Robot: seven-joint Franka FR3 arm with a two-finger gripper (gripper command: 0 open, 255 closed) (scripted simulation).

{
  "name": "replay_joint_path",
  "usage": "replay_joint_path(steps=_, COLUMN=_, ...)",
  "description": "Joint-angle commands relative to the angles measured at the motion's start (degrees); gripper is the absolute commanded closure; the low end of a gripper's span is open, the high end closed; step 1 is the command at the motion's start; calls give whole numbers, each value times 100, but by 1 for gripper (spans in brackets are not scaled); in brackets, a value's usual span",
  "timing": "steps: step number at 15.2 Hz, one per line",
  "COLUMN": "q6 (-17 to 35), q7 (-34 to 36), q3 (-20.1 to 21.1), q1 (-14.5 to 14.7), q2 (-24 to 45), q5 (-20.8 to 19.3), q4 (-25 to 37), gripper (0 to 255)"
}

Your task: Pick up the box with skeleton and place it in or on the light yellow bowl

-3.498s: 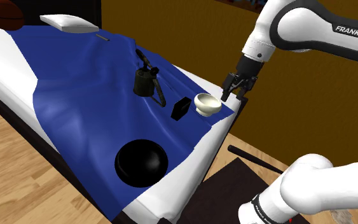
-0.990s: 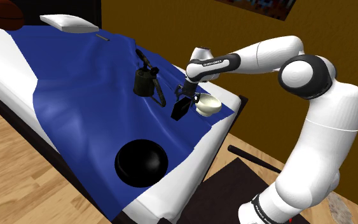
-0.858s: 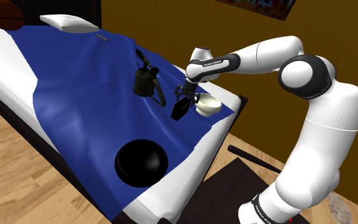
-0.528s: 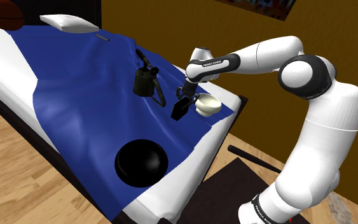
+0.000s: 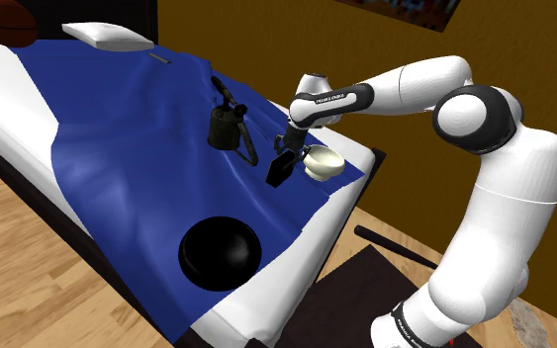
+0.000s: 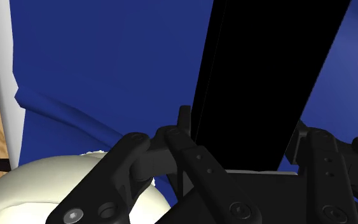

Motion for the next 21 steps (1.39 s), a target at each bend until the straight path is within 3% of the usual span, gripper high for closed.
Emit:
replay_joint_path(steps=1, q6=0, q7=0, q3=1, q1=1, q2=3, q5=-1, q4=-1, gripper=255)
replay_joint_path(steps=21, q6=-1348, q7=-66, q3=34, q1=-15, q2=-547, q5=90, q4=801, gripper=255)
